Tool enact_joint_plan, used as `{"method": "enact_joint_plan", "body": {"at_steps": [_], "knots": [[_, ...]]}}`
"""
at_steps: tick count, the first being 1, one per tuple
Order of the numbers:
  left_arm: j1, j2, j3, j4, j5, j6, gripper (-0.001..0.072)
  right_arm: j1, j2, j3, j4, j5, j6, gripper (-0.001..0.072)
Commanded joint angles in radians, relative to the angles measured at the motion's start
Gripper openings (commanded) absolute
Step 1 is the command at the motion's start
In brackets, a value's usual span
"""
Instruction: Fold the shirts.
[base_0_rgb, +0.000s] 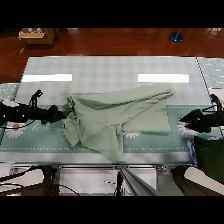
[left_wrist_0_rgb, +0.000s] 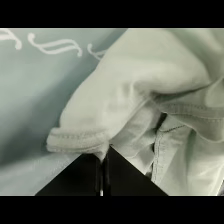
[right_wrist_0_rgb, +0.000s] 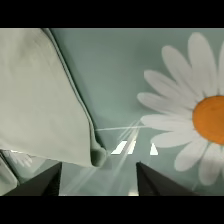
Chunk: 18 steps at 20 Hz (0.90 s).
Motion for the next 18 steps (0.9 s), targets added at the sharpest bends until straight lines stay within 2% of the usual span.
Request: {"method": "enact_joint_plan", "body": {"at_steps": [1, 4, 8, 10, 12, 13, 14, 16, 18], "knots": [[0.005, 0.002, 0.001, -0.011, -0.021, 0.006, 0.0027, -0.023, 0.001, -0.110, 0.078, -0.025, -0.045, 0.0535], [0.005, 0.002, 0.001, -0.011, -0.033, 0.006, 0.0027, 0.003, 0.001, -0.158, 0.106, -0.084, -0.052, 0.0535], [0.005, 0.002, 0.001, -0.012, -0.037, 0.006, 0.0027, 0.140, 0.000, -0.202, 0.147, -0.186, -0.049, 0.0535], [0.005, 0.002, 0.001, -0.015, -0.038, 0.006, 0.0027, 0.229, 0.000, -0.208, 0.164, -0.263, 0.015, 0.0529], [0.005, 0.002, 0.001, -0.015, -0.038, 0.006, 0.0027, 0.299, 0.000, -0.208, 0.164, -0.305, 0.073, 0.0367], [0.005, 0.002, 0.001, -0.015, -0.038, 0.005, 0.0027, 0.321, 0.000, -0.208, 0.174, -0.307, 0.081, 0.0241], [0.005, 0.002, 0.002, -0.015, -0.043, 0.006, 0.0027, 0.332, 0.000, -0.208, 0.181, -0.304, 0.080, 0.0027], [0.006, 0.003, 0.006, -0.016, -0.077, 0.006, 0.0027, 0.327, 0.003, -0.199, 0.212, -0.274, 0.043, 0.0024], [0.006, 0.026, 0.036, -0.038, -0.143, 0.061, 0.0025, 0.312, 0.031, -0.156, 0.291, -0.196, -0.037, 0.0024]]}}
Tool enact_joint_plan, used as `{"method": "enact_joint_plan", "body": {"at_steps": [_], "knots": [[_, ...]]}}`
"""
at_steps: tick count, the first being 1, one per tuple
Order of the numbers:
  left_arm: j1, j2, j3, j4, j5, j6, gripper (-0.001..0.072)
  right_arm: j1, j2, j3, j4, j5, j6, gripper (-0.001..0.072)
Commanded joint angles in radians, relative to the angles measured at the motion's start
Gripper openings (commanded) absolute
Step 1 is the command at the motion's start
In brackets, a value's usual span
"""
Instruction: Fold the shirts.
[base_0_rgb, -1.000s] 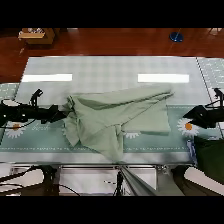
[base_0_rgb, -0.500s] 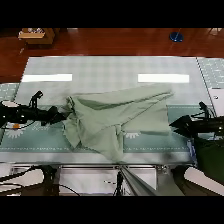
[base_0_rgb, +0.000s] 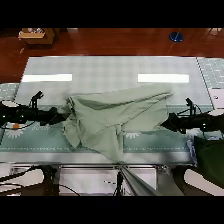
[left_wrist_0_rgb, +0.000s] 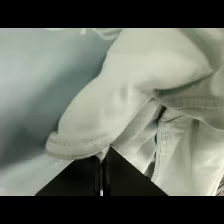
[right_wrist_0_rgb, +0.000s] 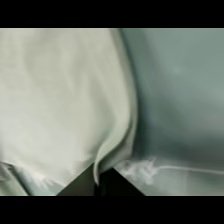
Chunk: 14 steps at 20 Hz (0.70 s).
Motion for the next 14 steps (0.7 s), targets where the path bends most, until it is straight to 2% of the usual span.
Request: {"method": "enact_joint_plan", "body": {"at_steps": [1, 5, 8, 10, 14], "knots": [[0.001, 0.048, 0.046, -0.057, -0.097, 0.066, 0.0025, -0.005, 0.050, 0.066, 0.145, 0.093, -0.090, 0.0025], [0.003, 0.253, 0.185, -0.266, -0.093, 0.068, 0.0025, -0.027, 0.227, 0.288, 0.361, 0.096, -0.097, 0.0024], [0.011, 0.414, 0.330, -0.433, -0.056, 0.067, 0.0025, -0.027, 0.335, 0.496, 0.385, 0.056, -0.088, 0.0024], [0.011, 0.518, 0.440, -0.492, 0.021, 0.063, 0.0025, -0.027, 0.379, 0.626, 0.385, 0.025, -0.060, 0.0023], [0.011, 0.708, 0.681, -0.503, 0.315, 0.034, 0.0025, -0.027, 0.412, 0.891, 0.385, -0.038, -0.010, 0.0023]]}}
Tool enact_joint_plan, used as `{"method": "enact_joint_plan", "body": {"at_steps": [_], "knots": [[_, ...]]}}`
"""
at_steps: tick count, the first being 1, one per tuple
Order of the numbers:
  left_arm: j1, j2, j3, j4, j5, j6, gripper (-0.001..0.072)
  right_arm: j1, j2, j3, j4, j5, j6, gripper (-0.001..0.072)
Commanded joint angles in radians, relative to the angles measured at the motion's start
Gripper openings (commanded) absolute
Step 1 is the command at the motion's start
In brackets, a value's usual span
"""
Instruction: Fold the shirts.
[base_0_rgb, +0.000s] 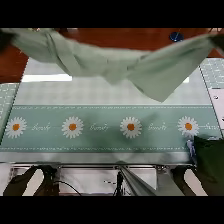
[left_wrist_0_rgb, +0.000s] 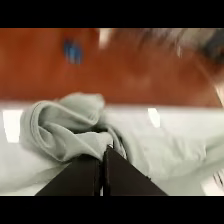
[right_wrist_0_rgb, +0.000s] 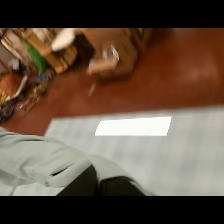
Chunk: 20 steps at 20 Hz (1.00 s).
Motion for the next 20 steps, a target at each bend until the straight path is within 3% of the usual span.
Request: {"method": "enact_joint_plan", "body": {"at_steps": [1, 3, 6, 8, 10, 11, 13, 15, 18, 20], "knots": [[0.001, 0.163, 0.217, -0.032, 0.267, -0.015, 0.0026, 0.000, 0.034, 0.246, 0.010, -0.072, 0.043, 0.0023], [0.001, 0.210, 0.330, 0.047, 0.301, -0.019, 0.0025, 0.000, 0.034, 0.373, -0.016, -0.105, 0.077, 0.0023], [0.001, 0.264, 0.409, 0.206, 0.242, -0.195, 0.0025, 0.000, 0.034, 0.503, -0.114, -0.055, 0.179, 0.0023], [0.001, 0.296, 0.410, 0.367, 0.086, -0.360, 0.0025, 0.000, 0.040, 0.554, -0.208, 0.064, 0.247, 0.0023], [0.001, 0.311, 0.409, 0.526, -0.196, -0.512, 0.0025, 0.000, 0.068, 0.578, -0.366, 0.229, 0.290, 0.0023], [0.001, 0.313, 0.409, 0.565, -0.324, -0.544, 0.0025, 0.000, 0.087, 0.579, -0.459, 0.300, 0.309, 0.0023], [0.001, 0.317, 0.410, 0.581, -0.507, -0.563, 0.0025, 0.001, 0.129, 0.578, -0.639, 0.432, 0.339, 0.0023], [0.000, 0.326, 0.410, 0.581, -0.582, -0.601, 0.0025, 0.001, 0.166, 0.578, -0.747, 0.535, 0.338, 0.0023], [0.000, 0.319, 0.409, 0.594, -0.734, -0.612, 0.0024, 0.049, 0.182, 0.578, -0.799, 0.696, 0.339, 0.0023], [-0.003, 0.316, 0.383, 0.632, -0.807, -0.602, 0.0024, 0.118, 0.178, 0.557, -0.827, 0.712, 0.353, 0.0023]]}}
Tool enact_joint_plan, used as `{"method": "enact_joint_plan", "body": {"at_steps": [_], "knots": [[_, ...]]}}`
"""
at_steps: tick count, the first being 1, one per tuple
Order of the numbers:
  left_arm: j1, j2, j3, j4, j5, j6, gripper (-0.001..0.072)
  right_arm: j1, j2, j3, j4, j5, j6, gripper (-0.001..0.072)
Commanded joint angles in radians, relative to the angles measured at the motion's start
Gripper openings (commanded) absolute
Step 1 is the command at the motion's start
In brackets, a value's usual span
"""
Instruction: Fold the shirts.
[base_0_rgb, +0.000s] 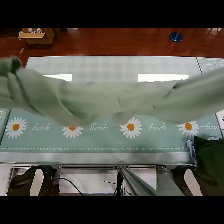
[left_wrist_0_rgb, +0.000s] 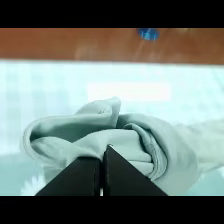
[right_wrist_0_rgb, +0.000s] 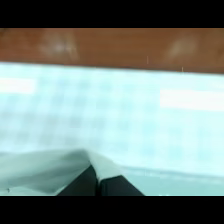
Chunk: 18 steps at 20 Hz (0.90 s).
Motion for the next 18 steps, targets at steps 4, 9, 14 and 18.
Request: {"method": "enact_joint_plan", "body": {"at_steps": [4, 9, 14, 18], "knots": [[-0.003, 0.027, -0.179, 0.078, -0.166, -0.001, 0.0024, 0.193, 0.010, -0.177, -0.270, 0.123, 0.032, 0.0023], [-0.003, 0.108, -0.586, 0.077, -0.164, 0.032, 0.0024, 0.279, -0.044, -0.517, -0.338, 0.097, -0.013, 0.0023], [-0.003, 0.116, -0.989, 0.069, 0.055, 0.078, 0.0024, 0.279, -0.285, -0.626, -0.261, -0.172, -0.047, 0.0023], [-0.003, 0.095, -1.192, -0.133, 0.515, 0.198, 0.0025, 0.279, -0.486, -0.626, -0.122, -0.391, -0.123, 0.0024]]}}
